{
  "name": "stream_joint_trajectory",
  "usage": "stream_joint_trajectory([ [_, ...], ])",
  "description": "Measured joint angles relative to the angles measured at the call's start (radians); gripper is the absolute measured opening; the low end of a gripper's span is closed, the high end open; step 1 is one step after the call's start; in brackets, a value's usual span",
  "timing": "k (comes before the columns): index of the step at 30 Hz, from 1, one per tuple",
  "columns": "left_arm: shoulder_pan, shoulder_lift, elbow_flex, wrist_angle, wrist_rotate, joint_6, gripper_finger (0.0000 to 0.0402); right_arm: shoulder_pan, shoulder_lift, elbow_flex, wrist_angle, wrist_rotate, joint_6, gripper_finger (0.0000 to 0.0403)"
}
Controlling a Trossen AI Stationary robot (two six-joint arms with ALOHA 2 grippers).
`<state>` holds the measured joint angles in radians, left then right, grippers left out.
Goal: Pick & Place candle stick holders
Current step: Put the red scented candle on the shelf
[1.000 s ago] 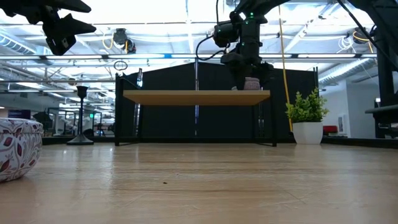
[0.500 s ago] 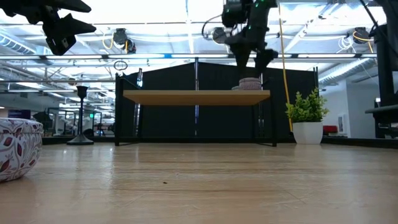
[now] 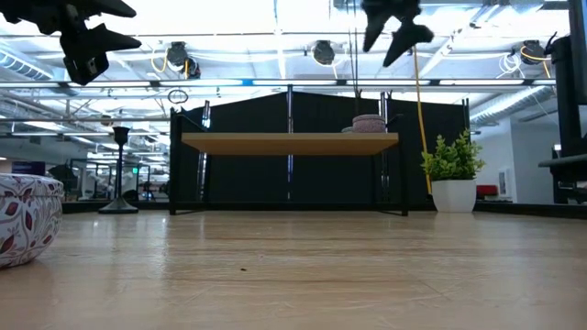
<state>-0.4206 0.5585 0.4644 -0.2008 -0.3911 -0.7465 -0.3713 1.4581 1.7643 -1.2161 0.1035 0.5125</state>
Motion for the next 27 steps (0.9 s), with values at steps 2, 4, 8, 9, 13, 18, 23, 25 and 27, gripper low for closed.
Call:
stream_joint_trajectory([
  [2,0.0,0.019,0.0,0.015,0.009,-0.009,0.017,0.032,-0.056,-0.067,0.029,0.03,0.017,0.0255],
  [4,0.0,0.047,0.0,0.041,0.028,-0.014,0.017,0.063,-0.115,-0.143,0.07,0.056,0.029,0.0223],
  [8,0.0,0.111,0.0,0.104,0.061,-0.021,0.017,0.121,-0.244,-0.308,0.233,0.079,0.024,0.014],
  [9,0.0,0.128,0.0,0.122,0.071,-0.022,0.017,0.134,-0.277,-0.352,0.285,0.079,0.024,0.0117],
  [13,-0.001,0.194,0.0,0.193,0.093,-0.043,0.017,0.178,-0.406,-0.521,0.502,0.079,-0.002,0.0026],
  [18,-0.008,0.265,0.0,0.226,0.125,-0.142,0.017,0.219,-0.563,-0.723,0.74,0.077,-0.027,0.0016],
  [23,-0.038,0.314,0.003,0.272,0.158,-0.277,0.017,0.249,-0.703,-0.892,0.928,0.077,-0.027,0.0004],
  [25,-0.054,0.333,0.023,0.273,0.176,-0.313,0.017,0.256,-0.749,-0.943,0.984,0.078,-0.027,0.0002],
  [27,-0.07,0.352,0.051,0.271,0.183,-0.34,0.017,0.258,-0.788,-0.983,1.018,0.078,-0.02,0.0003],
])
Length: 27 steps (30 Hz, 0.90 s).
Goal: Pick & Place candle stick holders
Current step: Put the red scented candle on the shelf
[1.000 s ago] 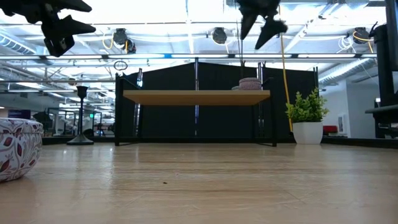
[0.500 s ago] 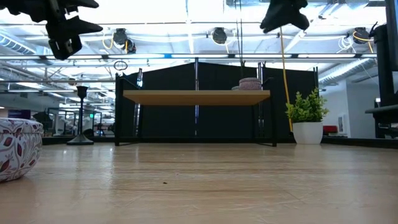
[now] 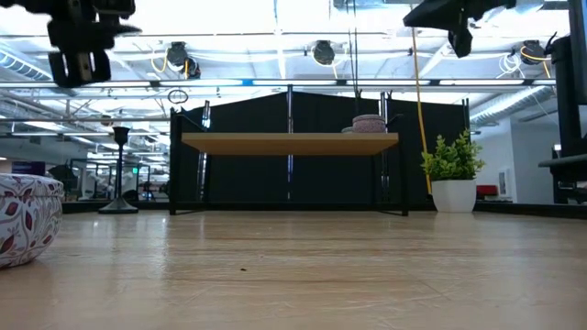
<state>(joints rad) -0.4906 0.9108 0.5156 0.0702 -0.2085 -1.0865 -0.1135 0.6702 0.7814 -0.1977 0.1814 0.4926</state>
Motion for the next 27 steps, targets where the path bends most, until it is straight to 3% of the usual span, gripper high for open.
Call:
stream_joint_trajectory([
  [4,-0.031,0.047,0.098,-0.095,0.008,-0.068,0.017,0.0,-0.054,-0.046,0.006,0.001,-0.006,0.0001],
  [15,-0.075,0.267,0.462,-0.611,0.148,-0.235,0.017,0.0,-0.131,-0.131,0.062,-0.001,-0.113,0.0001],
  [18,-0.075,0.326,0.503,-0.688,0.211,-0.291,0.017,0.0,-0.164,-0.179,0.122,-0.005,-0.132,0.0001],
  [23,-0.075,0.401,0.51,-0.706,0.338,-0.43,0.017,0.0,-0.235,-0.272,0.194,-0.099,-0.142,0.0001],
  [27,-0.075,0.443,0.51,-0.711,0.437,-0.544,0.017,0.0,-0.288,-0.321,0.197,-0.11,-0.14,0.0001],
])
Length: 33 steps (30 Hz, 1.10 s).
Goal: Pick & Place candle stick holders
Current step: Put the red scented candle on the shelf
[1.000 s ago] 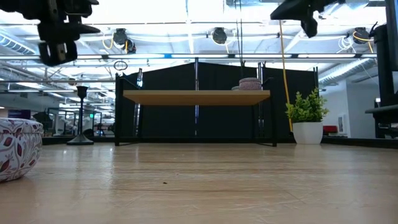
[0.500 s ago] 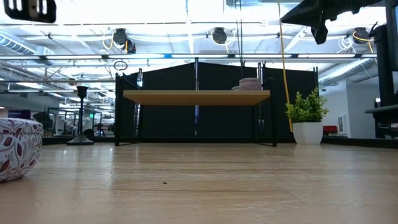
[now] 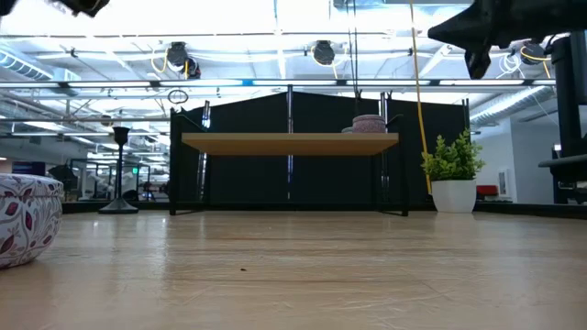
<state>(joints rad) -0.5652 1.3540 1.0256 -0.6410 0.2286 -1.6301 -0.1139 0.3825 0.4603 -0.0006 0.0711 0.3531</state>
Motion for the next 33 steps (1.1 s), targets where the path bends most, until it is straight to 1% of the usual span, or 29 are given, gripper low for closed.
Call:
stream_joint_trajectory([
  [2,-0.006,0.016,0.0,0.0,0.016,-0.048,0.017,0.0,-0.026,-0.02,0.0,-0.006,-0.002,0.0001],
  [4,-0.015,0.028,0.0,0.005,0.015,-0.089,0.017,0.0,-0.055,-0.04,0.0,-0.023,-0.006,0.0001],
  [8,-0.039,0.038,0.0,0.016,0.011,-0.167,0.017,0.0,-0.116,-0.073,0.001,-0.022,-0.002,0.0001],
  [10,-0.051,0.036,0.0,0.03,-0.009,-0.204,0.017,0.0,-0.142,-0.086,0.001,-0.022,0.0,0.0001],
  [13,-0.069,0.037,0.0,0.051,-0.071,-0.245,0.017,0.0,-0.172,-0.1,0.001,-0.022,0.001,0.0001],
  [15,-0.081,0.036,0.0,0.073,-0.111,-0.251,0.017,0.0,-0.184,-0.105,0.001,-0.022,0.001,0.0001],
  [24,-0.086,0.036,0.0,0.076,-0.199,-0.227,0.017,0.0,-0.191,-0.106,0.001,-0.021,0.001,0.0002],
  [28,-0.085,0.036,0.0,0.09,-0.204,-0.232,0.017,0.0,-0.191,-0.106,0.0,-0.021,0.001,0.0002],
  [33,-0.083,0.036,0.0,0.066,-0.204,-0.235,0.0171,0.0,-0.191,-0.106,0.0,-0.021,-0.001,0.0002],
])
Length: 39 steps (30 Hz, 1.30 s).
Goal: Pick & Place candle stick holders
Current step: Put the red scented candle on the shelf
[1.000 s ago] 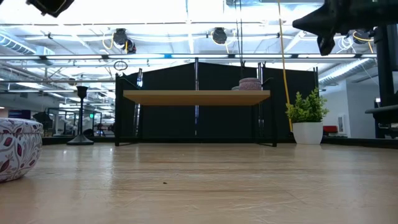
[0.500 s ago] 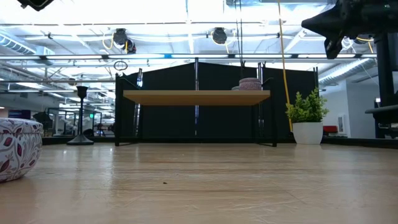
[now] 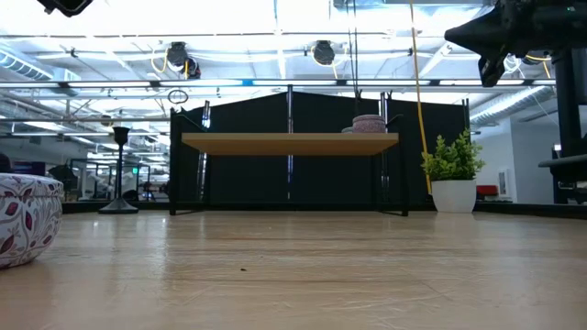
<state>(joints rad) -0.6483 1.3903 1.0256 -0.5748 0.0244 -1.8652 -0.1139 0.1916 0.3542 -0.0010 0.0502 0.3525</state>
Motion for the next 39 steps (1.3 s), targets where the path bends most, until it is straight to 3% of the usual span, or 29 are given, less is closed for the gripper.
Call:
stream_joint_trajectory([
  [5,0.0,0.0,0.0,-0.031,0.0,-0.024,0.0209,0.0,0.0,0.0,-0.001,0.0,-0.009,0.0002],
  [13,0.011,0.0,0.0,-0.015,-0.001,-0.056,0.0348,0.0,0.0,0.0,-0.003,0.0,-0.021,0.0002],
  [17,0.025,0.0,0.0,0.014,-0.028,-0.056,0.0392,0.0,0.0,0.0,-0.003,0.001,-0.025,0.0002],
  [27,0.009,0.002,0.0,0.088,-0.079,-0.132,0.0368,0.0,0.0,0.0,-0.006,0.0,-0.025,0.0002],
  [34,-0.022,0.104,0.016,0.183,-0.078,-0.237,0.0371,0.0,0.0,0.0,-0.051,0.0,-0.011,0.0002],
  [39,-0.045,0.199,0.117,0.052,-0.054,-0.319,0.0369,0.0,0.0,0.0,-0.054,0.0,-0.013,0.0002],
])
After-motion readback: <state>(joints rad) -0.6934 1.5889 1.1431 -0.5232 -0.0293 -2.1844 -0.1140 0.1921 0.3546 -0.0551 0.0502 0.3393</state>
